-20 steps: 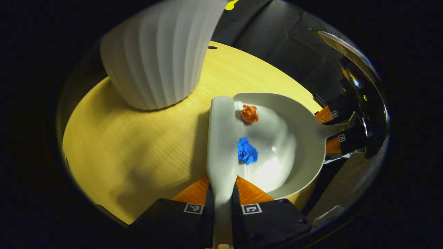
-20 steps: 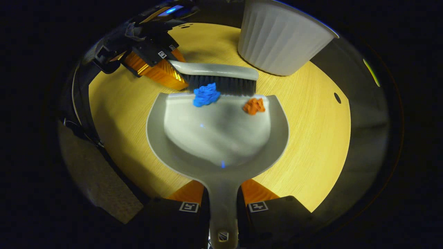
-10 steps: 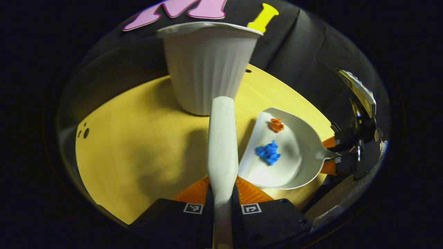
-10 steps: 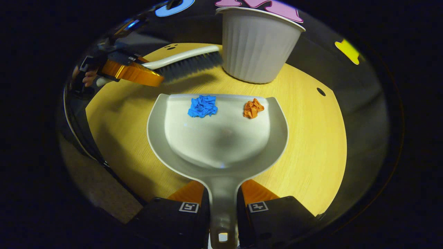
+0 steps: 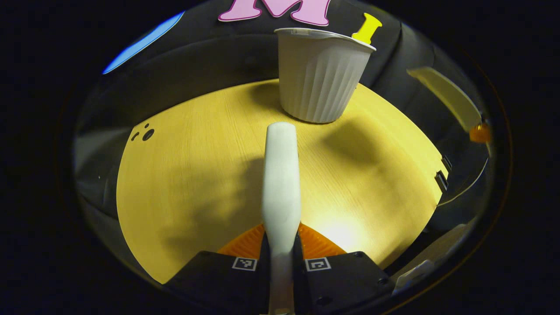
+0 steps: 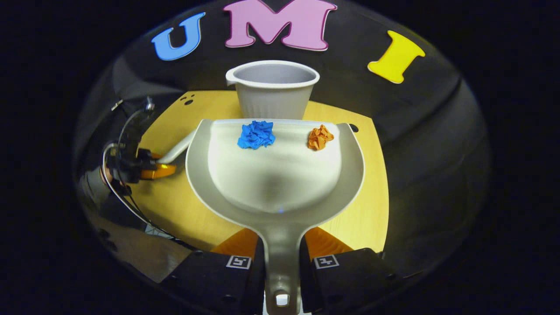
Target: Pick up the small broom and dustpan from the desktop, sweep the trash into the dustpan with the broom, and then empty the trash into the garbage bin.
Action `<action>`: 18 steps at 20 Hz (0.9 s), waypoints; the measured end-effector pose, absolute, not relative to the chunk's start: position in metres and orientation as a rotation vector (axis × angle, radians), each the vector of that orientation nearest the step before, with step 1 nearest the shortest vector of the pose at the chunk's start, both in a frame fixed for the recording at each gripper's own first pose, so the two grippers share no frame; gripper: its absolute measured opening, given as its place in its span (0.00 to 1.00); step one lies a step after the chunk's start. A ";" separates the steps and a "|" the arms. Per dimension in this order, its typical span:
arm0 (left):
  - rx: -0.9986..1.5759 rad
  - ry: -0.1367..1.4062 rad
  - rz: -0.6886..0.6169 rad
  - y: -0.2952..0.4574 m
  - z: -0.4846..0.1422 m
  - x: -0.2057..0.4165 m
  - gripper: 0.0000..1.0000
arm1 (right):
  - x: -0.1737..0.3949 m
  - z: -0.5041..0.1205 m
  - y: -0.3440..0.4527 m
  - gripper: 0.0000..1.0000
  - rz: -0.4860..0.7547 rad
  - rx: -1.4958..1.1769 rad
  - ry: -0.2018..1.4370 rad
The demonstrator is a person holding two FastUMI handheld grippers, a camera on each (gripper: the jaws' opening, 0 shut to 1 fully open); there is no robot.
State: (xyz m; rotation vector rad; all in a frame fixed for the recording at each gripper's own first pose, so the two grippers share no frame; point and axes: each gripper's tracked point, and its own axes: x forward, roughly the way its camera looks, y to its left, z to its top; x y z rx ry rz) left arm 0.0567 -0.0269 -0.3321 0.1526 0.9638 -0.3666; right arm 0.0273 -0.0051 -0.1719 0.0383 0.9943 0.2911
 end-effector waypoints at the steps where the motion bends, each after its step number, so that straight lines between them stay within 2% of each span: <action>1: 0.155 0.964 -0.373 -0.022 -0.335 0.052 0.25 | 0.039 -0.159 -0.011 0.37 0.269 0.028 0.975; 4: 0.154 0.962 -0.403 -0.007 -0.341 0.042 0.25 | 0.096 -0.125 -0.041 0.37 0.158 -0.098 0.915; 8: 0.143 0.953 -0.407 0.008 -0.343 0.035 0.25 | 0.171 -0.105 -0.059 0.37 0.078 -0.301 0.885; 12: 0.128 0.947 -0.399 0.015 -0.345 0.036 0.25 | 0.213 -0.093 -0.062 0.37 0.093 -0.515 0.904; 18: 0.116 0.952 -0.375 0.025 -0.347 0.039 0.25 | 0.254 -0.094 -0.051 0.37 0.218 -0.755 0.995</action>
